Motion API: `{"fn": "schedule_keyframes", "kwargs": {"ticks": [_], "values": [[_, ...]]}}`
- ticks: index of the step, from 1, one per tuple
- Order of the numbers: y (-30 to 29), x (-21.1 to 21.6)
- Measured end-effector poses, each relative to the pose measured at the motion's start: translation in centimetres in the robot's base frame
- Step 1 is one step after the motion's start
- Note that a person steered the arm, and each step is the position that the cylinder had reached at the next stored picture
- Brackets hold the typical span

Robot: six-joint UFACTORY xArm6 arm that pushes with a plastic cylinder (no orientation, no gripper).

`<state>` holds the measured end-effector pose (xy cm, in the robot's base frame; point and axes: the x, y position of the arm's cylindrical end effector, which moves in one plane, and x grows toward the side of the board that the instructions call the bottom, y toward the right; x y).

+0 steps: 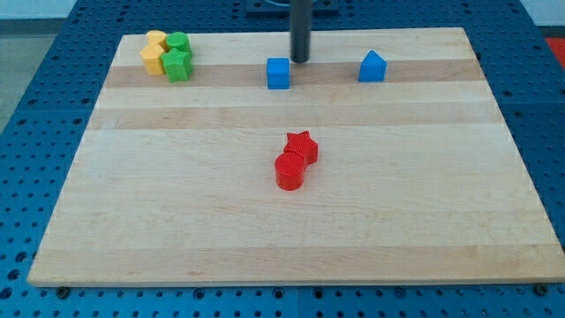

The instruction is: Push blue cube to blue triangle

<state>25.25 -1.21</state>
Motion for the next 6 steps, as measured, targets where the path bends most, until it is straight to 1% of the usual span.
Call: {"fn": "schedule_keyframes", "kwargs": {"ticks": [1,3,4,6], "values": [[-3.9,0.3],[-5.2,5.2],[-4.2,5.3],[2.1,4.6]]}}
